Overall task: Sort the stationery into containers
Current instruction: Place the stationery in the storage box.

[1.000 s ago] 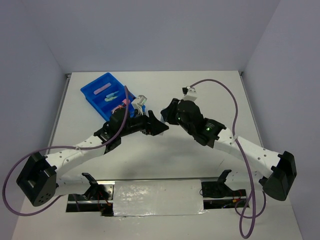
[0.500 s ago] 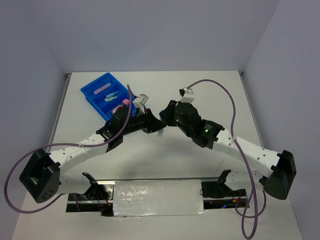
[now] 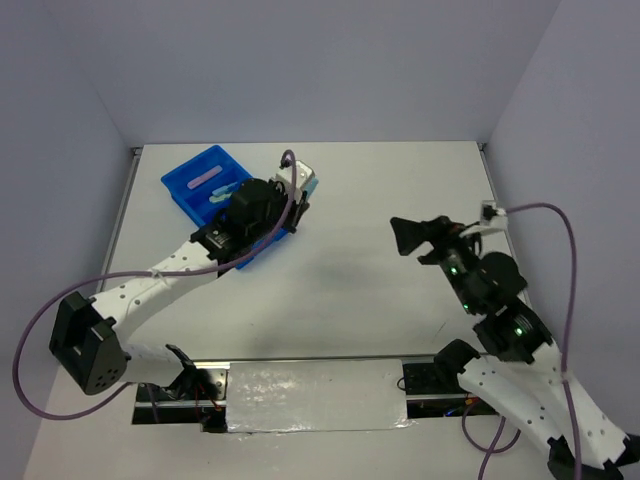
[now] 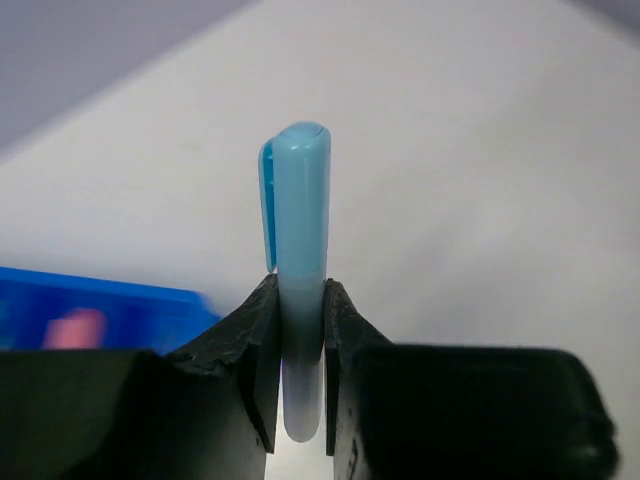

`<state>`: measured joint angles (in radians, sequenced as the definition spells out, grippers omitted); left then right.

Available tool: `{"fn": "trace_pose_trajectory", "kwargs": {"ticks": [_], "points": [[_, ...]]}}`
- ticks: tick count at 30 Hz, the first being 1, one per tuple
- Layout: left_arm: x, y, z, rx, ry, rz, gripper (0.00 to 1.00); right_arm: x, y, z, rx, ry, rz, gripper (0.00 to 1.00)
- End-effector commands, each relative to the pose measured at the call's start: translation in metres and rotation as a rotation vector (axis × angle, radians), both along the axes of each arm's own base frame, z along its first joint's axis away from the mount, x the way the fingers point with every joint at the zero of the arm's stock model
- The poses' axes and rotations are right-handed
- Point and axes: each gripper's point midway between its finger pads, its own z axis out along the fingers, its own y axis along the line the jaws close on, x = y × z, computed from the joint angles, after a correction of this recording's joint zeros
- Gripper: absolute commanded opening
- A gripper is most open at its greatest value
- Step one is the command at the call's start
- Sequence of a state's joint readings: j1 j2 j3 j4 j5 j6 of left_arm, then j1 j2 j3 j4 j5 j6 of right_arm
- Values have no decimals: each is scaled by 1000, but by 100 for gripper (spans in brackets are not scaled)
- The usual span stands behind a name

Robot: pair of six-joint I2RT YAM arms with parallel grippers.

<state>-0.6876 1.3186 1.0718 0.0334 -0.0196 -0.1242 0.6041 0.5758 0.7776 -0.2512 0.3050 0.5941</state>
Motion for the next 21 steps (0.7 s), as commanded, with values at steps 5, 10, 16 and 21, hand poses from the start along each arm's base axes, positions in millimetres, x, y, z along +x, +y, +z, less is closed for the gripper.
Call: {"fn": "trace_pose_trajectory", "kwargs": {"ticks": [5,10,16,21], "points": [[137,136,-35,677,-236,248,0,-47,-1,-6,-60,-52,167,100],[204,200,-44,740,-194,215,0,-64,13,-14,-78,-72,295,100],[238,258,-80,737,-129,208,3,-65,31,-26,-125,-98,391,100],[247,275,-102,786,-108,194,12,-51,43,-37,-166,-66,413,100]]}}
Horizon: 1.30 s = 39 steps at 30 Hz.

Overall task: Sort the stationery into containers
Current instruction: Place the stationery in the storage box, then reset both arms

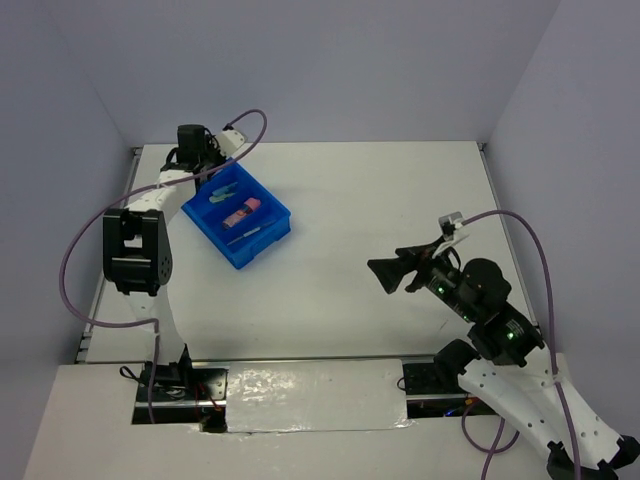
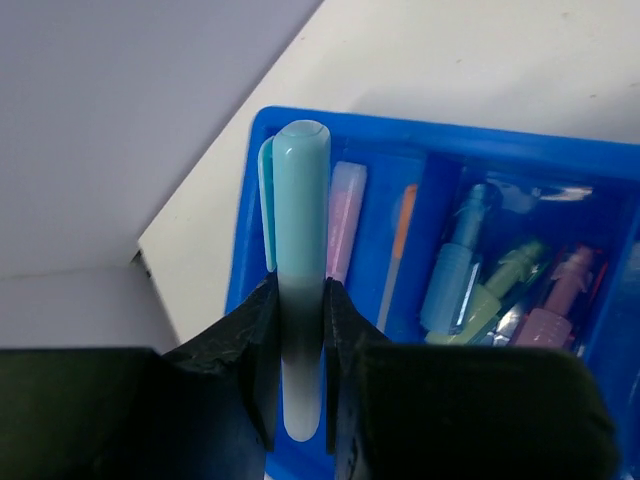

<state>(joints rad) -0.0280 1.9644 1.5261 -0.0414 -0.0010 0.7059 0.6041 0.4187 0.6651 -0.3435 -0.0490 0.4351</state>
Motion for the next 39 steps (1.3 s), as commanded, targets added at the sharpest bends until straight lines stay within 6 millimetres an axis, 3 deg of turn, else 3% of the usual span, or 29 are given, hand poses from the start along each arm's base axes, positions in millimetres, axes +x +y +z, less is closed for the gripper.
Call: {"fn": "trace_pose_trajectory", "kwargs": {"ticks": [1,3,4,10,19,20,23,25,28,30,31,32,33,34,35,37,39], "points": [[14,-3,-1,-8,-14,-91,14,5,17,2,-11,-42,75,100],[17,-3,-6,-30,-12,-78,15,8,21,-2,-1,-50,83,100],[17,13,-8,-33,-14,-48,16,11,23,-6,-8,-40,83,100],[21,32,-13,-93,-33,-15,30,18,29,-14,-10,-8,86,100],[15,35,-19,-190,-26,-10,42,20,33,-11,-3,-2,95,100],[15,35,-18,-195,-25,-8,45,20,34,-11,-2,-1,98,100],[12,34,-15,-202,-31,-14,67,19,33,-12,2,-2,96,100],[10,35,-13,-206,-34,-10,67,18,32,-11,5,-4,94,100],[8,32,14,-228,-88,-13,64,18,32,-10,9,-4,94,100],[4,32,56,-262,-183,10,65,19,33,-9,4,-2,96,100],[-3,31,93,-276,-254,20,68,19,33,-5,4,-8,96,100],[-6,34,114,-294,-300,43,89,21,33,-3,0,-11,92,100],[-12,35,137,-358,-343,99,99,23,32,-7,-22,-5,87,100],[-19,38,153,-395,-360,134,99,27,28,-1,-34,-17,60,100],[-34,37,193,-430,-424,150,99,32,26,-2,-58,-14,39,100],[-68,37,234,-548,-473,234,99,40,13,2,-128,-18,-31,100],[-94,39,248,-689,-491,336,99,43,-1,10,-186,-5,-92,100]]}}
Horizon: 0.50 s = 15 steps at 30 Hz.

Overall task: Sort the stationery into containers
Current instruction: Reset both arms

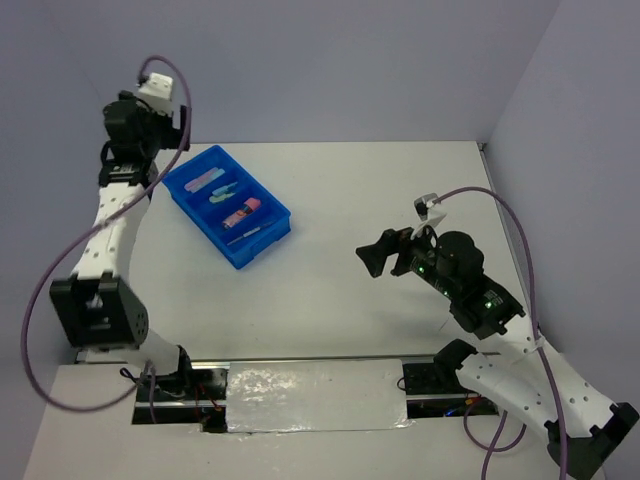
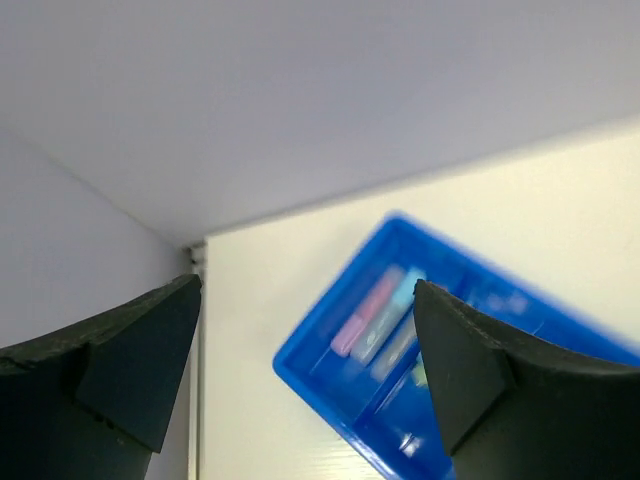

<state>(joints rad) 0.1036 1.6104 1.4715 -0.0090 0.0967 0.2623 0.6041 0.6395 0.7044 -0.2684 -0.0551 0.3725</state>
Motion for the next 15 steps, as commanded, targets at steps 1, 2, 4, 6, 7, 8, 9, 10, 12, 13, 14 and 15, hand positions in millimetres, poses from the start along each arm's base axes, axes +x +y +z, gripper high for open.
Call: {"fn": "trace_pose_trajectory", "kwargs": {"ticks": [1,2,4,6,7,8,9,10,12,13,14,15], "points": [[-71,-2,107,-306,-187,137,99,9,-28,34,-93,-64,-120,100],[-85,-5,107,-348,-173,146,99,9,-39,42,-109,-72,-168,100],[-135,-6,109,-435,-154,215,99,-3,-62,59,-128,-66,-238,100],[-167,-10,101,-448,-131,220,99,-14,-91,73,-163,-59,-331,100],[-194,-15,89,-454,-125,213,99,-23,-101,82,-156,-75,-353,100],[-209,-16,75,-456,-90,226,99,-29,-110,89,-158,-87,-372,100],[-232,-14,57,-460,-88,258,99,-43,-120,101,-141,-109,-377,100],[-243,-13,44,-466,-78,275,99,-49,-124,106,-133,-123,-376,100],[-263,-15,20,-482,-47,291,99,-63,-135,120,-122,-152,-375,100],[-278,-19,9,-489,-52,281,99,-70,-139,123,-113,-162,-380,100],[-285,-21,3,-496,-46,275,99,-74,-143,126,-111,-164,-381,100],[-294,-24,-4,-502,-28,272,99,-80,-147,126,-118,-158,-382,100]]}}
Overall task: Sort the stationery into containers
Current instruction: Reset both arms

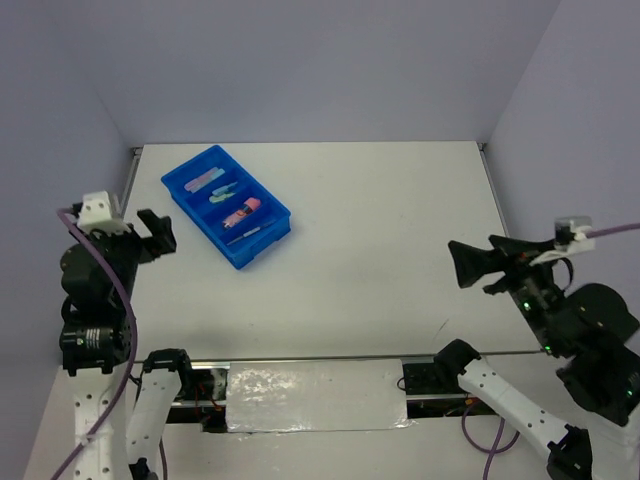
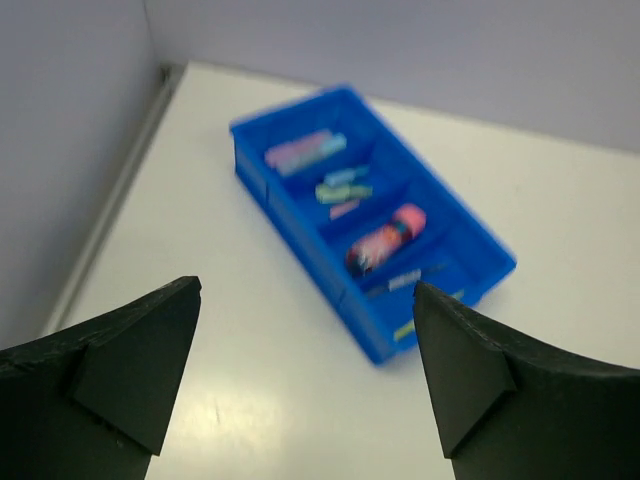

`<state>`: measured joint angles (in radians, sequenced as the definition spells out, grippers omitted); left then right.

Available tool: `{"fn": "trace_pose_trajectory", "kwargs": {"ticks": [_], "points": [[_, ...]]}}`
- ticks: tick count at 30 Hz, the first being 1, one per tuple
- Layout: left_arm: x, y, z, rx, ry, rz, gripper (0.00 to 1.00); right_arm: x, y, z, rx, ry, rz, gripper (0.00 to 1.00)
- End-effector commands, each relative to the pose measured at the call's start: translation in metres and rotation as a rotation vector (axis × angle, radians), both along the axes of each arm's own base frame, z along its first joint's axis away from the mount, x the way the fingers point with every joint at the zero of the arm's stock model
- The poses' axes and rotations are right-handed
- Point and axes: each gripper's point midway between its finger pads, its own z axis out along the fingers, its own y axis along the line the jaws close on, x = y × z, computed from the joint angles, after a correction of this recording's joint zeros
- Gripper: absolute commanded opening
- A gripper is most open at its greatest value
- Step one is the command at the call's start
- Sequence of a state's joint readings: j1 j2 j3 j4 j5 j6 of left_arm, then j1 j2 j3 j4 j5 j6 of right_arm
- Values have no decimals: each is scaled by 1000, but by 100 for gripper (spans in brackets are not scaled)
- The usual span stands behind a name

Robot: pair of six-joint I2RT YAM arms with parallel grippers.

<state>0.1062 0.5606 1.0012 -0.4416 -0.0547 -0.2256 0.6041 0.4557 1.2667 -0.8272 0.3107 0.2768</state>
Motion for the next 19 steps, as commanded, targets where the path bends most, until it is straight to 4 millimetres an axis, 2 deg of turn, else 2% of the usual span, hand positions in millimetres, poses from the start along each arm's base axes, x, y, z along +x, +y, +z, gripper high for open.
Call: {"fn": "trace_pose_trajectory", "kwargs": {"ticks": [1,3,6,9,13,19], "points": [[-28,-8,-47,-77,113,-7,99,-14,-20,-21,-95,77,-41,100],[-42,-9,-50,-91,114,4,99,-17,-25,-31,-113,101,-51,100],[-65,-16,-31,-81,25,-25,99,-21,-28,-45,-112,118,-55,100],[-74,-21,-27,-92,2,-48,99,-25,-29,-52,-95,123,-55,100],[-81,-22,-29,-103,10,-49,99,-28,-34,-54,-87,120,-73,100],[-77,-24,-31,-98,24,-67,99,-26,-34,-54,-88,128,-82,100]]}}
